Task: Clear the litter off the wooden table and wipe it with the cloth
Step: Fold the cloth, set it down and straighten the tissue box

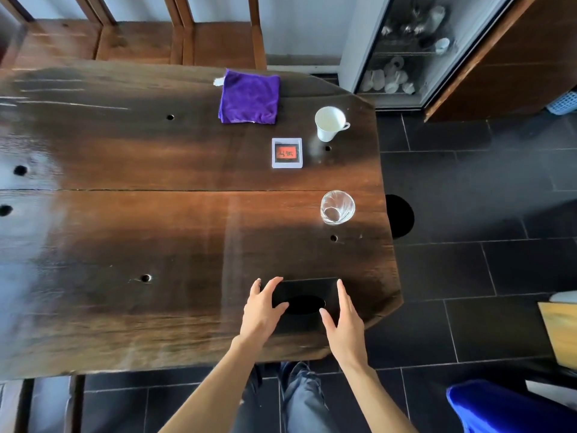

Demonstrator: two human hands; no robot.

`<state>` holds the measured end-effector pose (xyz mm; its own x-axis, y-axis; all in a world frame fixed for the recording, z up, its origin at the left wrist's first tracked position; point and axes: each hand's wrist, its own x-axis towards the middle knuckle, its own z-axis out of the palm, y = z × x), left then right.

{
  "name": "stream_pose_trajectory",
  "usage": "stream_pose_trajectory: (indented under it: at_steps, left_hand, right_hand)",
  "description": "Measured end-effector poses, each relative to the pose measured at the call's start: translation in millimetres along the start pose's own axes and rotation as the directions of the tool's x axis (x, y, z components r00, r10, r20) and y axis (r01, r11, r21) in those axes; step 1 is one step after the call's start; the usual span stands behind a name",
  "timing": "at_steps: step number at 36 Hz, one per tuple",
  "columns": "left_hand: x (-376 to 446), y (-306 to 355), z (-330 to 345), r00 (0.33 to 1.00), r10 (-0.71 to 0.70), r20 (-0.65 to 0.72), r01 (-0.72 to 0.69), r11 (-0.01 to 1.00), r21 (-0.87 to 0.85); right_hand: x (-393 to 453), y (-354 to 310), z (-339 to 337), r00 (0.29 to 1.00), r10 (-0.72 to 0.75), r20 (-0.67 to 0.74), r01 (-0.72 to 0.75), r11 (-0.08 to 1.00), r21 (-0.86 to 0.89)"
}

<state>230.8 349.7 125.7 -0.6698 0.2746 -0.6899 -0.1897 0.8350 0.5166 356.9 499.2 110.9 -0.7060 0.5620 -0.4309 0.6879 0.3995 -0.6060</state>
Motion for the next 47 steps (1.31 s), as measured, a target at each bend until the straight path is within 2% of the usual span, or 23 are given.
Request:
stream_pose_trajectory:
  at_steps: [8, 12, 15, 19, 29, 47]
  left_hand:
    - [-4, -11, 2, 0.998, 0.066, -0.016, -0.068, 0.988, -0.137]
    - [-13, -20, 4, 0.997, 0.005, -0.08, -0.025, 0.969, -0.246]
    - [-17, -24, 7, 0.994, -0.082, -0.072, 0.056, 0.948, -0.314]
    - [-23, -25, 12, 0.991, -0.126, -0.048, 0.106, 0.946, -0.308]
    - [-16, -25, 9, 0.981, -0.187, -0.058, 0.155, 0.924, -0.35]
    - [6, -8, -22, 0.985, -0.151, -0.086, 0.118, 0.944, -0.309]
  right_hand:
    - [1, -6, -9, 0.997, 0.075, 0.024, -0.077, 0.995, 0.064]
    - [3, 4, -15, 0.994, 0.105, 0.004, -0.105, 0.99, 0.094]
    - [3, 8, -16, 0.991, 0.132, 0.032, -0.135, 0.985, 0.111]
    - [1, 9, -12, 0.988, 0.125, 0.095, -0.132, 0.988, 0.082]
    - [4, 6, -11, 0.99, 0.125, 0.071, -0.129, 0.99, 0.051]
    - [33, -17, -7, 0.989, 0.128, 0.076, -0.128, 0.992, -0.004]
